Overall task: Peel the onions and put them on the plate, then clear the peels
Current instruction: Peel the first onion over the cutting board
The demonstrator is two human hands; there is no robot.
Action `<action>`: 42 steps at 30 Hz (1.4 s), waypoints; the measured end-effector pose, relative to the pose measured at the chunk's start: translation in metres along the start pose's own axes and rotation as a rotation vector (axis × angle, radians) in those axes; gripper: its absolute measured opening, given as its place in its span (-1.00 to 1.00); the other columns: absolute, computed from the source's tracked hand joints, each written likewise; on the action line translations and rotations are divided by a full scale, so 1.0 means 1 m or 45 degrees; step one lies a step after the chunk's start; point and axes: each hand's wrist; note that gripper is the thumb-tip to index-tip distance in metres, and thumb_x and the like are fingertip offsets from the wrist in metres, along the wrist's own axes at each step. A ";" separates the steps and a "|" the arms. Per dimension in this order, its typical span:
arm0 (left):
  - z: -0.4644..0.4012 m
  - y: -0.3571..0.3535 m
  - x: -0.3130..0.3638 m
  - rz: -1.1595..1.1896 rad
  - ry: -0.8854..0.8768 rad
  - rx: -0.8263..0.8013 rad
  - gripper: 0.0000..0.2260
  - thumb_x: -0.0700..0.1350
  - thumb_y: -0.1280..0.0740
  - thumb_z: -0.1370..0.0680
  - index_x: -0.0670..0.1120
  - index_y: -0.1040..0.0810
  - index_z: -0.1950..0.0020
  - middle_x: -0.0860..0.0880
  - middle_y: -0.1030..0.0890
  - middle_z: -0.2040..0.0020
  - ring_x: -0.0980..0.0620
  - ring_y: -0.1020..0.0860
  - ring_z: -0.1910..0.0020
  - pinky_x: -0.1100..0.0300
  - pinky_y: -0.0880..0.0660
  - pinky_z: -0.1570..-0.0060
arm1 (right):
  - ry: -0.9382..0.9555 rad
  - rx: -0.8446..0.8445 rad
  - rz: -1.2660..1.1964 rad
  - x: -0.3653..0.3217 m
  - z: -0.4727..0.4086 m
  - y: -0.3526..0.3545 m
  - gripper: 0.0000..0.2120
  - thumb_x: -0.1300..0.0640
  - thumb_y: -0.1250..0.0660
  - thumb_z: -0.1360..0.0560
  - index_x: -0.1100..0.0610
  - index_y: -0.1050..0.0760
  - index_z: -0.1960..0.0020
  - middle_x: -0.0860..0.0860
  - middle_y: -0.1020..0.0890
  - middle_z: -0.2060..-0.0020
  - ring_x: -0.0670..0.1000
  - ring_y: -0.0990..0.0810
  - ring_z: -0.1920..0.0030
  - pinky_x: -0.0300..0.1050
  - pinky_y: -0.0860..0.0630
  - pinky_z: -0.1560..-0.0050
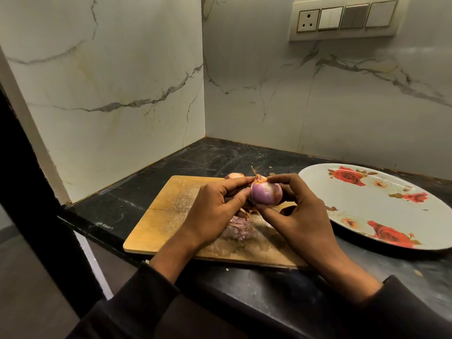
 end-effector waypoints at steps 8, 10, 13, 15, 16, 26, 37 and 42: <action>0.000 -0.001 -0.005 -0.139 -0.084 -0.020 -0.68 -0.21 -0.35 -0.61 -0.02 -0.54 -0.36 0.05 -0.65 -0.21 0.26 -0.59 -0.19 0.34 -0.56 -0.11 | 0.037 0.020 0.083 0.001 0.001 -0.002 -0.49 0.06 -0.65 -0.31 -0.14 -0.43 -0.09 -0.24 -0.59 0.01 -0.15 -0.65 0.06 -0.31 -0.61 0.18; 0.000 -0.001 -0.004 -0.172 -0.111 -0.010 -0.67 -0.21 -0.34 -0.61 0.04 -0.51 -0.36 0.11 -0.64 -0.18 0.31 -0.57 -0.19 0.39 -0.52 -0.12 | 0.036 0.017 0.122 0.004 0.001 -0.004 -0.46 0.06 -0.66 -0.30 -0.11 -0.41 -0.10 -0.19 -0.58 -0.01 -0.12 -0.64 0.05 -0.23 -0.63 0.16; 0.000 -0.001 -0.005 -0.213 -0.134 0.016 -0.66 -0.22 -0.34 -0.62 0.08 -0.49 -0.35 0.14 -0.62 -0.17 0.32 -0.56 -0.19 0.39 -0.52 -0.12 | 0.029 0.014 0.137 0.008 0.001 -0.008 -0.35 0.00 -0.68 -0.26 -0.12 -0.35 -0.17 -0.11 -0.53 -0.09 -0.07 -0.60 -0.02 -0.14 -0.64 0.11; -0.001 0.000 -0.007 -0.215 -0.127 0.034 -0.66 -0.22 -0.33 -0.62 0.06 -0.51 -0.36 0.13 -0.62 -0.20 0.33 -0.55 -0.20 0.38 -0.52 -0.13 | 0.012 -0.015 0.082 0.009 0.001 -0.009 -0.30 -0.12 -0.64 -0.25 -0.11 -0.36 -0.27 -0.10 -0.50 -0.14 -0.07 -0.59 -0.07 -0.16 -0.64 0.05; -0.001 0.000 -0.008 -0.218 -0.119 0.037 -0.67 -0.22 -0.33 -0.62 0.02 -0.52 -0.37 0.11 -0.62 -0.22 0.33 -0.55 -0.21 0.38 -0.52 -0.14 | 0.013 -0.021 0.072 0.010 0.000 -0.009 -0.30 -0.16 -0.61 -0.26 -0.09 -0.38 -0.30 -0.10 -0.50 -0.16 -0.06 -0.59 -0.08 -0.13 -0.65 0.03; -0.004 -0.001 -0.010 -0.433 -0.082 -0.122 -0.65 -0.21 -0.26 -0.66 -0.08 -0.44 -0.45 -0.04 -0.59 -0.30 0.35 -0.45 -0.19 0.58 -0.38 -0.11 | -0.013 -0.016 0.024 0.008 -0.002 -0.005 -0.46 -0.08 -0.67 -0.22 -0.14 -0.48 -0.10 -0.14 -0.60 -0.05 -0.12 -0.63 0.01 -0.13 -0.66 0.10; -0.003 -0.001 -0.008 -0.374 -0.032 -0.073 -0.65 -0.22 -0.31 -0.63 0.01 -0.46 -0.40 0.11 -0.59 -0.19 0.43 -0.53 -0.03 0.56 -0.43 -0.04 | 0.046 -0.024 0.052 0.011 0.000 -0.007 -0.44 -0.07 -0.69 -0.20 -0.13 -0.46 -0.07 -0.09 -0.59 -0.05 -0.03 -0.62 -0.03 0.00 -0.66 0.12; -0.006 0.001 -0.009 -0.208 0.039 -0.100 -0.64 -0.23 -0.32 -0.62 0.15 -0.47 -0.32 0.20 -0.61 -0.14 0.36 -0.55 -0.17 0.35 -0.53 -0.17 | 0.048 -0.004 0.037 0.011 -0.003 -0.006 -0.46 -0.07 -0.68 -0.22 -0.19 -0.44 -0.05 -0.05 -0.59 -0.06 -0.06 -0.62 -0.02 -0.03 -0.67 0.12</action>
Point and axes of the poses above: each hand's wrist, its own z-axis away from the middle knuckle, its own y-axis out of the back of the hand, x = y × z
